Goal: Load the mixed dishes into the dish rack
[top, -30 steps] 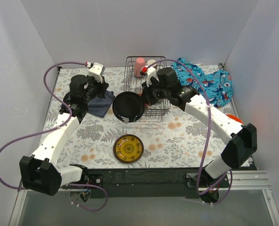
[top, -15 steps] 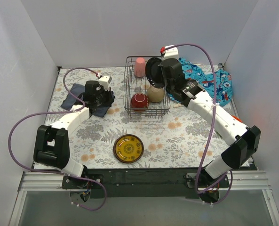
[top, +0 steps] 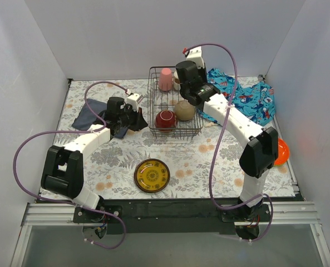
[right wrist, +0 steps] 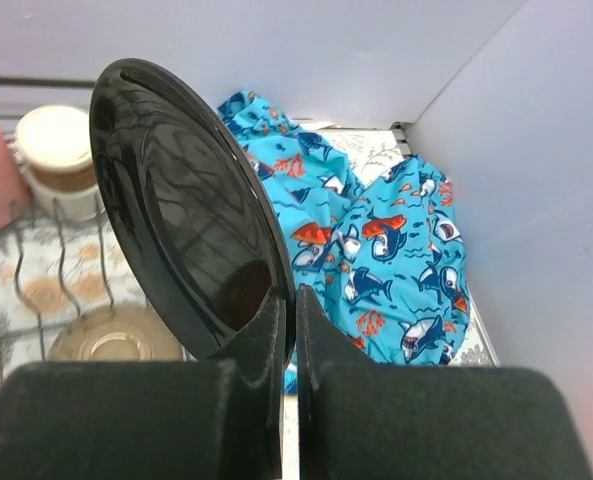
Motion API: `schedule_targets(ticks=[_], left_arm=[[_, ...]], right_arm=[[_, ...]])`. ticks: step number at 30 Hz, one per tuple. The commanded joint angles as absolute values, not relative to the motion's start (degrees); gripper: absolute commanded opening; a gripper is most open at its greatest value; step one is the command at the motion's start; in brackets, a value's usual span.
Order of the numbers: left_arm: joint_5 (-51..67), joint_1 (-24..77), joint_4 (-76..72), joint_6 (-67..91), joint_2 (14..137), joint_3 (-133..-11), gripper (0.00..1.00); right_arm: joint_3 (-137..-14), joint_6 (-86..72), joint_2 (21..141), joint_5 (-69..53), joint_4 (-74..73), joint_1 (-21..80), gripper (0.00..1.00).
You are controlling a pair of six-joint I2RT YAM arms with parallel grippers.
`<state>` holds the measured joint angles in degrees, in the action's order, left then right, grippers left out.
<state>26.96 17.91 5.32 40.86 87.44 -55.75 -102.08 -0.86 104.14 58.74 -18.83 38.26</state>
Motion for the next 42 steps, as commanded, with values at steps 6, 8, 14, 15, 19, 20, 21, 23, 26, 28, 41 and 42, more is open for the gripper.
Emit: schedule_targets(ticks=[6,8,14,15,19,20,21,23,26,28,41,42], left_arm=[[35.96,19.25,7.11,42.09,87.19,-53.26,0.00],[33.32,19.25,8.34,42.27,86.23,-53.09,0.07],[29.80,18.90,13.00,42.01,82.45,-50.19,0.28],[29.62,18.81,13.96,41.92,81.48,-49.84,0.28],[29.09,18.72,16.43,41.84,79.28,-49.04,0.28],[28.92,18.63,16.87,41.66,78.93,-49.04,0.28],[28.92,18.55,17.48,41.57,78.66,-49.04,0.28],[28.48,18.28,17.84,41.22,78.14,-49.04,0.28],[28.04,18.19,18.28,40.70,78.31,-49.39,0.28],[27.69,18.11,18.37,40.52,78.49,-49.92,0.28],[27.95,17.58,19.25,40.35,79.28,-50.98,0.31],[28.47,17.58,19.42,39.91,79.02,-50.72,0.30]], right_arm=[[-116.09,-0.18,115.73,62.75,-14.15,33.93,0.01],[-118.29,-0.18,117.76,63.71,-14.15,33.75,0.01],[-121.99,-0.18,122.78,62.67,-14.06,32.87,0.01],[-122.17,-0.18,123.57,62.58,-14.06,32.78,0.01],[-122.34,-0.18,125.33,63.10,-14.15,32.70,0.01],[-122.43,-0.18,126.12,63.80,-14.06,32.70,0.01],[-122.61,-0.18,126.47,63.90,-14.06,32.61,0.01],[-123.39,-0.18,127.87,64.60,-13.97,32.69,0.01],[-125.50,-0.18,130.33,66.61,-13.89,32.69,0.01],[-126.12,-0.18,131.48,66.97,-13.89,32.70,0.01],[-119.89,1.58,128.16,62.32,-15.47,33.04,0.31],[-119.88,1.76,127.62,62.66,-15.47,33.13,0.35]])
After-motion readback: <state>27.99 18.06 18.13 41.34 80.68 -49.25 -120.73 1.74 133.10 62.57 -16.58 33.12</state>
